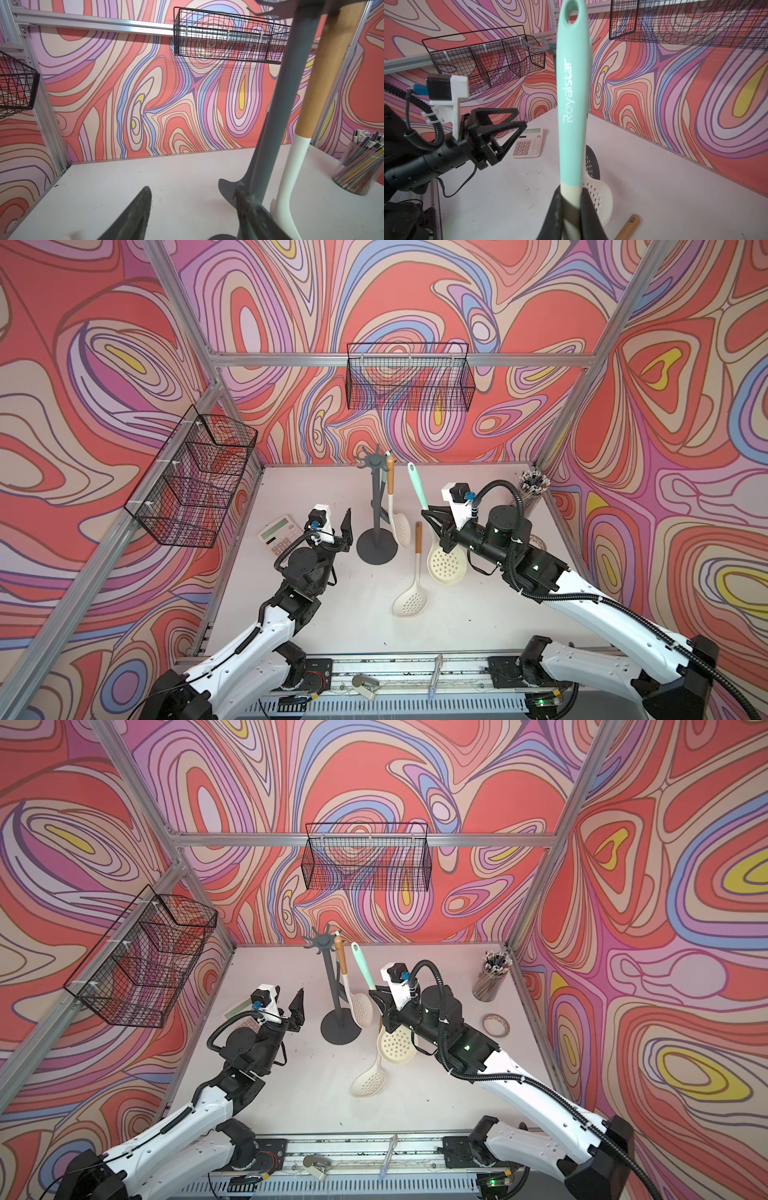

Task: Hang the skimmer on the kitchen utensil rack
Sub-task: Pick up the skimmer from the center of the board, then hang the skimmer on the rack.

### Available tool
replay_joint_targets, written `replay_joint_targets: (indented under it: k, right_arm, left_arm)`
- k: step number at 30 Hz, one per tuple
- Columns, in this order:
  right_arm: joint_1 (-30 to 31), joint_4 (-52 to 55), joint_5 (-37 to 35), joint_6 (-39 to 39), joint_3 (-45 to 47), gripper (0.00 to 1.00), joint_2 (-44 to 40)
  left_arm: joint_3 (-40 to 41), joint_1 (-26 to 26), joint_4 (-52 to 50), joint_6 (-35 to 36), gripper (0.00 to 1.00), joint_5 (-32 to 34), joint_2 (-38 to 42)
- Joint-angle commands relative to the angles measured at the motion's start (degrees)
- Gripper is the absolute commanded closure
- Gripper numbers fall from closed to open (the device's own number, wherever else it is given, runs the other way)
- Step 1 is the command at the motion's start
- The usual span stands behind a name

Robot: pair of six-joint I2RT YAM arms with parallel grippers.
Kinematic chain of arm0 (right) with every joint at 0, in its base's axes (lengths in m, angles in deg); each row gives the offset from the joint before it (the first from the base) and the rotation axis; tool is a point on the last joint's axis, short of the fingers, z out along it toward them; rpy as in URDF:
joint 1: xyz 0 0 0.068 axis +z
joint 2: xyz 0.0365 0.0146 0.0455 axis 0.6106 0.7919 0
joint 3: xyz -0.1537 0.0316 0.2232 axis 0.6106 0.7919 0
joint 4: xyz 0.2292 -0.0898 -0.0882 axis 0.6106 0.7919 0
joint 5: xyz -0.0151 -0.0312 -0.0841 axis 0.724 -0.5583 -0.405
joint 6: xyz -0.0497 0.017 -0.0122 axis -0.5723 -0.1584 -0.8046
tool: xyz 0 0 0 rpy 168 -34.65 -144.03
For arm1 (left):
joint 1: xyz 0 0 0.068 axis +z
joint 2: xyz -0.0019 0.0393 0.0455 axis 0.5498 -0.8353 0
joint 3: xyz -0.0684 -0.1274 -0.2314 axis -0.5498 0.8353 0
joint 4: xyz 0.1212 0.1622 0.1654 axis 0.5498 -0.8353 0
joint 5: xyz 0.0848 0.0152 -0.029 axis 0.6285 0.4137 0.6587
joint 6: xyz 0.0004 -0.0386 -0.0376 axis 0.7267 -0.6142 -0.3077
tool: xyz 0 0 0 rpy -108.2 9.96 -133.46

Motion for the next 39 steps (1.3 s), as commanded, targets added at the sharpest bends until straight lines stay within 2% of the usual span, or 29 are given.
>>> replay_joint_targets:
  k: [1,7,16,25,39]
  right_arm:
    - [0.52,-5.43,2.07,-1.24,1.94,1.00,0.29]
    - [0.89,-9.21,5.05,-1.16,3.15,1.00,2.09]
    - [0.83,-12.94,8.75,-0.29,3.06,1.00,5.19]
    - [0.88,-13.71,8.09,-0.93,1.75,1.00,8.06]
    - [0.85,-14.17,4.65,-1.86,1.83,1.00,6.84]
  left_arm:
    - [-0.09,1.20,0.56,-4.02,0.34,-3.25,-1.59]
    - [-1.31,1.85,3.37,-5.45,0.34,-4.54,-5.95]
    - [-2.50,2.29,3.57,-6.17,0.34,-5.61,-8.45]
    - [-2.63,2.34,3.92,-6.53,0.34,-6.36,-9.44]
    - [-3.01,2.46,4.01,-6.00,0.34,-7.00,-10.21]
